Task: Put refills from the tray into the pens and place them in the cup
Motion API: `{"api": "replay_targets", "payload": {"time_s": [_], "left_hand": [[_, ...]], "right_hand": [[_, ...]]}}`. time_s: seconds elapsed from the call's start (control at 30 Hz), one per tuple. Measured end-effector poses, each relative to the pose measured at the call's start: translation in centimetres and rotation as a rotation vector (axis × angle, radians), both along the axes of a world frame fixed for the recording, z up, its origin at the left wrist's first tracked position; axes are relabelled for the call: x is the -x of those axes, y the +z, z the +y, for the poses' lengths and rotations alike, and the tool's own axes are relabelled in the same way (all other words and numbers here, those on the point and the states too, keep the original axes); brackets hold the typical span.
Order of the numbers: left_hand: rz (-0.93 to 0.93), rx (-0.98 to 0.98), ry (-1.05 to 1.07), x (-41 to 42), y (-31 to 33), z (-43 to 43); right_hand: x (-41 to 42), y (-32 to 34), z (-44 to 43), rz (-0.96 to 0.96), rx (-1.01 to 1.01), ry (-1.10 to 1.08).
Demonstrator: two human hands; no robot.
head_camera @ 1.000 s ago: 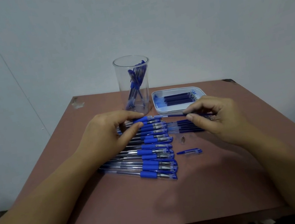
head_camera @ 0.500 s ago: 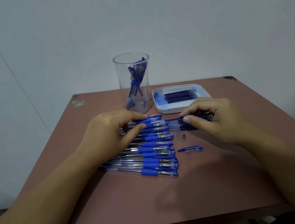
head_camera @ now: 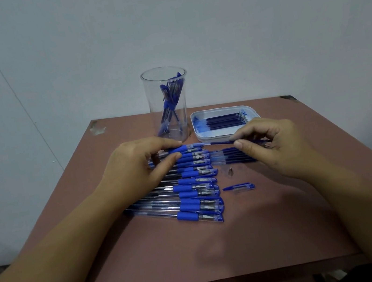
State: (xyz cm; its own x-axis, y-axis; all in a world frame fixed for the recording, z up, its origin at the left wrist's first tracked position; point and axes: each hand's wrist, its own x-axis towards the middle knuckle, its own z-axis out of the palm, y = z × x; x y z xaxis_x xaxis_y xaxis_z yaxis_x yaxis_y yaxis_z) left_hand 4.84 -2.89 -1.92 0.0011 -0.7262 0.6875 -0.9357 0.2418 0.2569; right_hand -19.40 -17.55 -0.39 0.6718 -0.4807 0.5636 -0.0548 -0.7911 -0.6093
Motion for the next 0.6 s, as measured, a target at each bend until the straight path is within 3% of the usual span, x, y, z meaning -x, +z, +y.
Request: {"api": "replay_targets", "payload": {"time_s": [0.6], "left_hand": [[0.035,-0.059,-0.092,0.71,-0.31,-0.04]], "right_hand": [[-0.57,-0.56,0.48,0.106,0.031,0.068]]}}
